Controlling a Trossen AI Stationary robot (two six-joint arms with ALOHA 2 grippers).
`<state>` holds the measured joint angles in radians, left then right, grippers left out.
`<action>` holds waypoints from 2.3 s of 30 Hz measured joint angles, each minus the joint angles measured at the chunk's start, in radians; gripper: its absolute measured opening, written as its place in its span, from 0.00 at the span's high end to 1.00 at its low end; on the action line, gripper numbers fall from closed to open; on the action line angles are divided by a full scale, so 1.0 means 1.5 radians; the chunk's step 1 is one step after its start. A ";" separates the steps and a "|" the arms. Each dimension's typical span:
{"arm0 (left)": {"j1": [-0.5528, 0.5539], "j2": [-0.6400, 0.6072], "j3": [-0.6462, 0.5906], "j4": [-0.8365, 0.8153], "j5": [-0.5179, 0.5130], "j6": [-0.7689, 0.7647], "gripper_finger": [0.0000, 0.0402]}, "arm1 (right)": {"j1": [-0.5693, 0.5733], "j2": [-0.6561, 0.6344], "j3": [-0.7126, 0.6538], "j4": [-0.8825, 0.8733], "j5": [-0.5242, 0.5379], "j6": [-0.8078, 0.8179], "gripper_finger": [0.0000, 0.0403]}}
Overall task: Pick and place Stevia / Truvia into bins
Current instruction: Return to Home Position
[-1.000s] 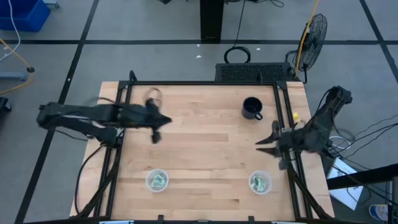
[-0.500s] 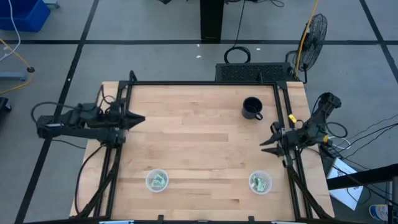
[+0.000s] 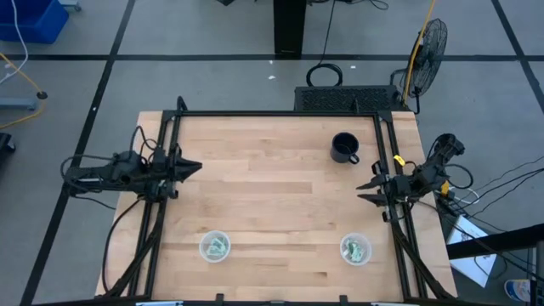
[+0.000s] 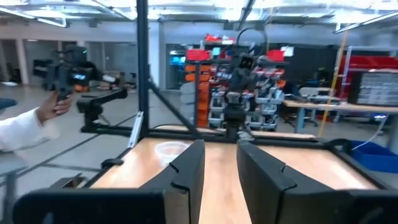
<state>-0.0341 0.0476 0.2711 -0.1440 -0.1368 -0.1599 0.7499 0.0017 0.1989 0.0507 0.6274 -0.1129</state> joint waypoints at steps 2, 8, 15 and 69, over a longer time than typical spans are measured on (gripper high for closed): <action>0.009 -0.003 -0.014 0.018 -0.002 -0.005 0.91 | -0.014 0.000 0.001 0.004 0.004 -0.009 0.79; 0.046 -0.002 -0.066 0.040 0.009 -0.068 0.91 | -0.063 0.000 0.001 0.004 0.052 -0.025 0.79; 0.078 -0.002 -0.104 0.091 0.012 -0.073 0.91 | -0.105 0.000 0.001 -0.003 0.055 -0.035 0.79; 0.063 0.025 -0.174 0.148 0.008 -0.057 0.91 | -0.234 0.021 -0.099 0.065 -0.158 0.050 0.79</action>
<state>0.0610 0.0853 0.0097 0.0785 -0.1247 -0.2447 0.3988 0.0334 0.0502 0.1484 0.3901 -0.0383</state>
